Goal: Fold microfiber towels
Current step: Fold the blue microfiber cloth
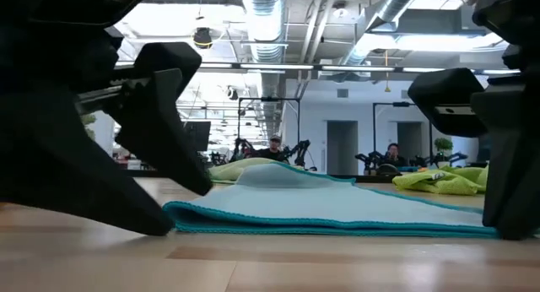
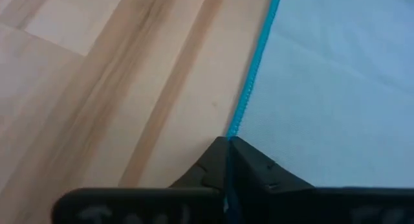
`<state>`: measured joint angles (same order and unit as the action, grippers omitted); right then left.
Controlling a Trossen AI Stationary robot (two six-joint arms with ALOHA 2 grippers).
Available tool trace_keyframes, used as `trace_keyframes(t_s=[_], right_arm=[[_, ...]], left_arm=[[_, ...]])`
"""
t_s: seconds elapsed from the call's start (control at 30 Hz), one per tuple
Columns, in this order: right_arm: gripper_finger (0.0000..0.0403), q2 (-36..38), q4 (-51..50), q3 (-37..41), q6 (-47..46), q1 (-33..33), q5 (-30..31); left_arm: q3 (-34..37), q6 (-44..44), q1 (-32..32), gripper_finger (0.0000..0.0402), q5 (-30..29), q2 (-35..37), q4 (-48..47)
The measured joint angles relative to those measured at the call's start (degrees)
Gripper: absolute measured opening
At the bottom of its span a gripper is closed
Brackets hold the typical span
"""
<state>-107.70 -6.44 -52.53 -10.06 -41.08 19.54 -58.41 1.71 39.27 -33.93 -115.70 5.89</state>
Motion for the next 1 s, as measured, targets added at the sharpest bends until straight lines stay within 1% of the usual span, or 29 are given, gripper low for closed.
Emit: trace_keyframes(t_s=[0.17, 0.27, 0.37, 0.47, 0.57, 0.67, 0.73, 0.83, 0.9, 1.0], right_arm=[[0.001, 0.0, -1.0, 0.0, 0.1, 0.7, 0.8], [0.0009, -0.1, -1.0, 0.0, 0.0, 0.8, 0.8], [0.0019, -0.1, -1.0, 0.0, -0.8, 0.6, 0.8], [0.0026, -0.1, -1.0, 0.0, -2.4, 0.2, 0.8], [0.0023, 0.1, -1.0, 0.0, -2.4, -0.2, 0.8], [0.0016, 0.9, -1.2, 0.1, -3.9, -0.7, 0.4], [0.0013, 1.8, -1.8, 0.3, -5.0, -1.5, -0.3], [0.0014, 3.3, -2.2, 0.4, -5.2, -2.9, -3.2], [0.0015, 4.7, -1.9, 0.4, -6.4, -3.9, -4.3], [0.0014, 6.6, -1.3, 0.4, -8.9, -5.0, -6.1]], left_arm=[[0.0, -1.7, 0.1, 0.0181, -2.3, -1.6, 3.5], [0.0, -2.4, 0.0, 0.0181, -1.4, -1.6, 3.3], [0.0, -2.4, -0.1, 0.0173, -0.3, -1.7, 2.6], [0.0, -1.7, -0.1, 0.015, 0.8, -1.7, 1.4], [0.0, -1.3, -0.1, 0.0116, 2.2, -1.7, 1.0], [0.0, 2.3, 0.0, 0.0078, 2.5, -1.8, 1.2], [-0.4, 4.5, 0.3, 0.0053, 2.9, -1.8, 1.1], [-2.1, 5.0, 1.4, 0.0015, 2.7, -1.9, 0.0], [-4.0, 4.6, 2.0, 0.0006, 2.6, -2.2, -1.3], [-8.3, 5.0, 3.4, 0.001, 3.7, -2.5, -4.7]])
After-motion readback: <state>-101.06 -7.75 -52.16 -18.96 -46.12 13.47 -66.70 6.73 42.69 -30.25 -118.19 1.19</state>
